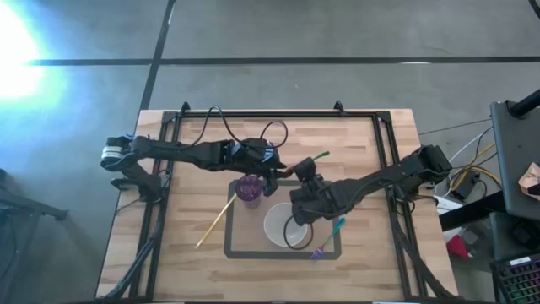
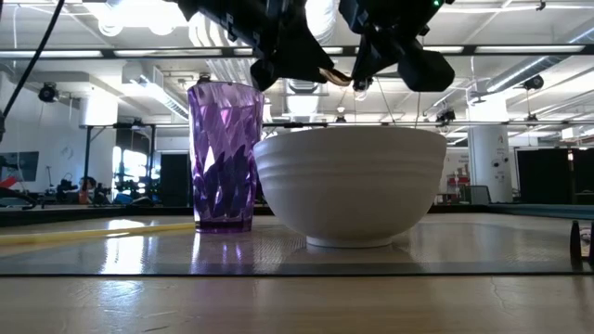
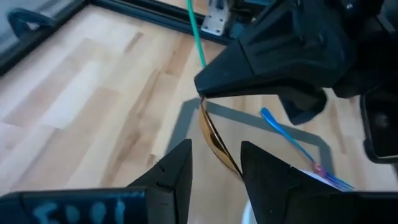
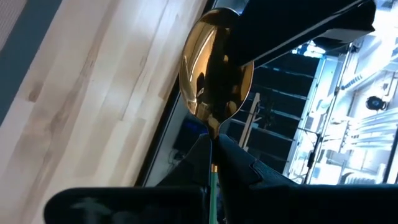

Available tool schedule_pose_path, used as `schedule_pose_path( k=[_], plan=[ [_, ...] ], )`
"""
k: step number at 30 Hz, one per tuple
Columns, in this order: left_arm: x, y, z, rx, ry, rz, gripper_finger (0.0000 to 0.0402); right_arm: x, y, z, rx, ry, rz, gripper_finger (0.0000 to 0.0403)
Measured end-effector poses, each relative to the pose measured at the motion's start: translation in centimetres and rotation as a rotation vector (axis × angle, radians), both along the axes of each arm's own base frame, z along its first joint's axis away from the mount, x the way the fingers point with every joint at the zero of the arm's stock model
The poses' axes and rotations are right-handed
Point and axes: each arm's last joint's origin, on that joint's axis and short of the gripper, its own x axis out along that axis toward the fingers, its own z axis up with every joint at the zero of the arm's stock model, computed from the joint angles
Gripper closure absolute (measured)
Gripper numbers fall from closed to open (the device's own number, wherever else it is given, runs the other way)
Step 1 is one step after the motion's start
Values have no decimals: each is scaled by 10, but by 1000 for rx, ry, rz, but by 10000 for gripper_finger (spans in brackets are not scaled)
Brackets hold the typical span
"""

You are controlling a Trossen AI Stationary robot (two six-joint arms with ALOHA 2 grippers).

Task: Pick & Place Utensil
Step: Put the green spoon on the white bowl

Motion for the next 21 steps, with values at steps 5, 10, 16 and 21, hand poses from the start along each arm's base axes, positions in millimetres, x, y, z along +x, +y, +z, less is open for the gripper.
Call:
schedule_pose_path(
  k=[5, 10, 16, 21],
  plan=[
    [1, 0, 1, 20, -15, 4, 281, 0, 0, 1, 8, -17, -7, 394],
    [1, 0, 1, 25, -15, -15, 322, 2, 0, 1, 24, -53, -15, 394],
    [0, 1, 1, 40, -4, -10, 365, 3, 1, 2, 29, -68, -15, 394],
    [0, 2, 0, 71, 7, -21, 381, 3, 1, 2, 33, -78, -14, 394]
  ],
)
